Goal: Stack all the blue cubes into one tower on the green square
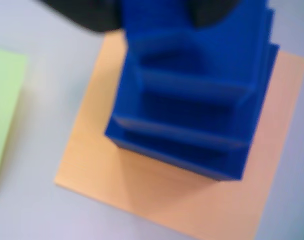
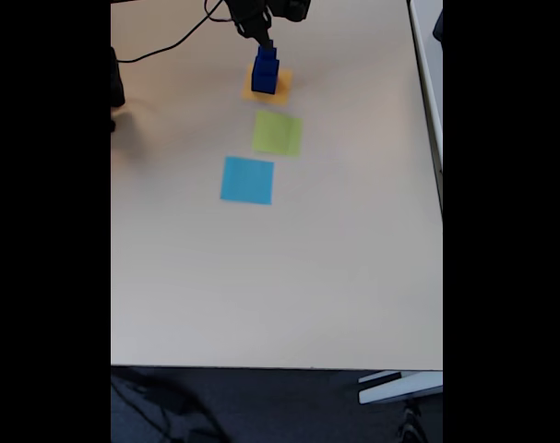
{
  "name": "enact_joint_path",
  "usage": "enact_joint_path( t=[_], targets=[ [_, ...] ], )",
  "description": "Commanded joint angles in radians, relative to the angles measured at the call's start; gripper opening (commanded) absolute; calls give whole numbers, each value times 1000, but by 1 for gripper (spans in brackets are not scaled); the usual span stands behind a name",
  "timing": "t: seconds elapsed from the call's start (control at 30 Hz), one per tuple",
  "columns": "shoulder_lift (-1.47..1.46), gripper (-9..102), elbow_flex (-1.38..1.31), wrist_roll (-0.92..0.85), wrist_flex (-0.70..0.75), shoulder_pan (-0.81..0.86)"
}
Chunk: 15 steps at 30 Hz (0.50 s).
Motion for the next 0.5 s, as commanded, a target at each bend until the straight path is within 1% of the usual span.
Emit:
enact_joint_path(
  t=[0.0, 0.13, 0.3, 0.47],
  targets=[
    [20, 0, -58, -37, -11, 17],
    [40, 0, -78, -72, 6, 31],
    [89, 0, -121, -107, 67, 54],
    [175, 0, -100, -176, 101, 133]
  ],
)
